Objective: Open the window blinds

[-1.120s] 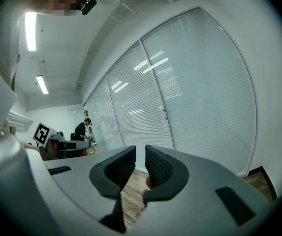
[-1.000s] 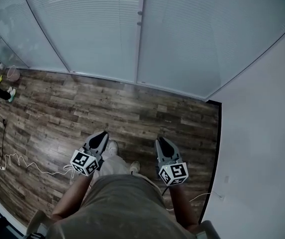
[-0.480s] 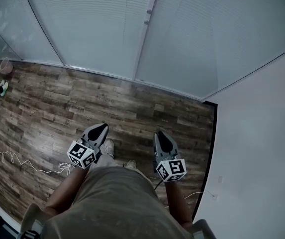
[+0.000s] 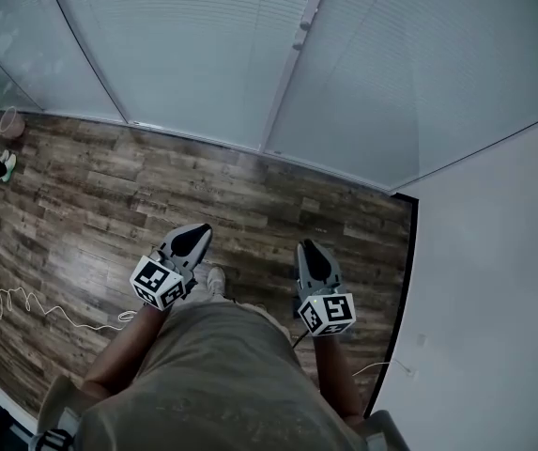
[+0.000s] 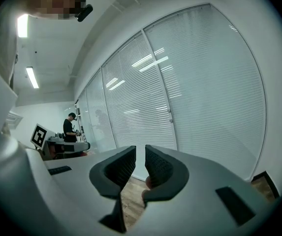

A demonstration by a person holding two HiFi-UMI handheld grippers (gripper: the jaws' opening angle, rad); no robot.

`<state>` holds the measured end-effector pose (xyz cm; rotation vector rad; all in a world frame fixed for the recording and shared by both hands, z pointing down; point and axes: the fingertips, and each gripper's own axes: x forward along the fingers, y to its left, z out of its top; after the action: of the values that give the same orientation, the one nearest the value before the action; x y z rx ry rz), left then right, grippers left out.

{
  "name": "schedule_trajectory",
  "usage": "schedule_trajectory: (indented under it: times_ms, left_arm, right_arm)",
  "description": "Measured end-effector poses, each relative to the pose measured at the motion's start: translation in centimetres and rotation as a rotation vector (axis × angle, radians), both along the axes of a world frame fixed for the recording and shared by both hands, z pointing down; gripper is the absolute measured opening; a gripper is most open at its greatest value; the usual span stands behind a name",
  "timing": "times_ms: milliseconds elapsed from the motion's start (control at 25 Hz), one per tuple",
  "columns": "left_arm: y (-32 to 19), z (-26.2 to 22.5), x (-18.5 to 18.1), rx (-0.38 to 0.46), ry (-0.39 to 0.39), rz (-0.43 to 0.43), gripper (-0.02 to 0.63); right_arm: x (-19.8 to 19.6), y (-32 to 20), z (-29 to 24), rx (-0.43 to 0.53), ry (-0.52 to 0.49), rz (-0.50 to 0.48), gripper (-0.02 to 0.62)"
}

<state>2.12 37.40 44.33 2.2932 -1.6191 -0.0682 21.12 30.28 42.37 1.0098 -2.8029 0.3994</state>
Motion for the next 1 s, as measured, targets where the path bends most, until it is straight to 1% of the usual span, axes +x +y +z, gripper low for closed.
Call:
schedule_trajectory:
  times_ms: [280,520,640,800,1000]
  left_arm:
    - [-0.7,0.5,-3.3,0.006,0.011,0.014,0.023]
    - [-0.8,1.2,-5.2,0.002,0.019,0.014,0.018]
    - [-0.8,1.6,-5.9,-0.007,0.036,0.002,0.017]
    - [-1.4,2.1,-5.6,-0.017,0.033,-0.001,0.015]
    - [-2.0,2.1,-3.3,-0.022,0.019,0.013,0.015]
  right_arm:
    - [-3.8,-0.6,0.1,0.015,-0.004,0.005,0.044]
    - [-5.3,-0.7,1.2,0.011,0.001,0.014,0.044]
    - [-5.9,-0.9,1.3,0.012,0.002,0.004,0.044]
    - [-6.0,-1.5,1.5,0.012,0.002,-0.007,0.044]
    - [-5.1,-2.3,1.1,0.012,0.005,-0.026,0.044]
